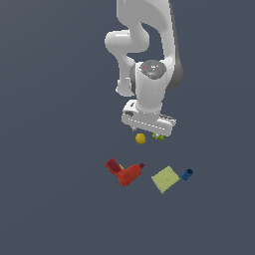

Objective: Pick up a designated object from a clutter of objects.

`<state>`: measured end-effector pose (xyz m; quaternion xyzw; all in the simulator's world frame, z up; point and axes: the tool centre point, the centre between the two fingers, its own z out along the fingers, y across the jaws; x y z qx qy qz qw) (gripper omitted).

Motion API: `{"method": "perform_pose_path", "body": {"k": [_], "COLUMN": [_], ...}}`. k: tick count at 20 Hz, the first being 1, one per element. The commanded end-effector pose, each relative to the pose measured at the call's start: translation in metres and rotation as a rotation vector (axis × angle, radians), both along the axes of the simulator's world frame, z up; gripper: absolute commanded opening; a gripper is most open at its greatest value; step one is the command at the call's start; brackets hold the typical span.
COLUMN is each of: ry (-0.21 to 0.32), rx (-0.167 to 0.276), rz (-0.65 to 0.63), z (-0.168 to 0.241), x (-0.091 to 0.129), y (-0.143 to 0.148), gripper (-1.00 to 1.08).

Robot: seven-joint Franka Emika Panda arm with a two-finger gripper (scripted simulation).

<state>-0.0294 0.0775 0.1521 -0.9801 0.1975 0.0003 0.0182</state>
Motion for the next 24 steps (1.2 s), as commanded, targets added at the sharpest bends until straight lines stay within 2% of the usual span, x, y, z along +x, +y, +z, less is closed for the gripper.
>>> {"method": "perform_pose_path", "body": {"k": [1, 12, 24], "ry": [0.004, 0.011, 0.012], "rx": [-0.005, -0.03, -0.034], "rz": [-0.066, -0.244, -0.265], "z": [-0.02, -0.068, -0.079], "x": [-0.011, -0.046, -0.051], "y": [0.0, -0.006, -0.007], "gripper": [1.0, 1.0, 1.0]}}
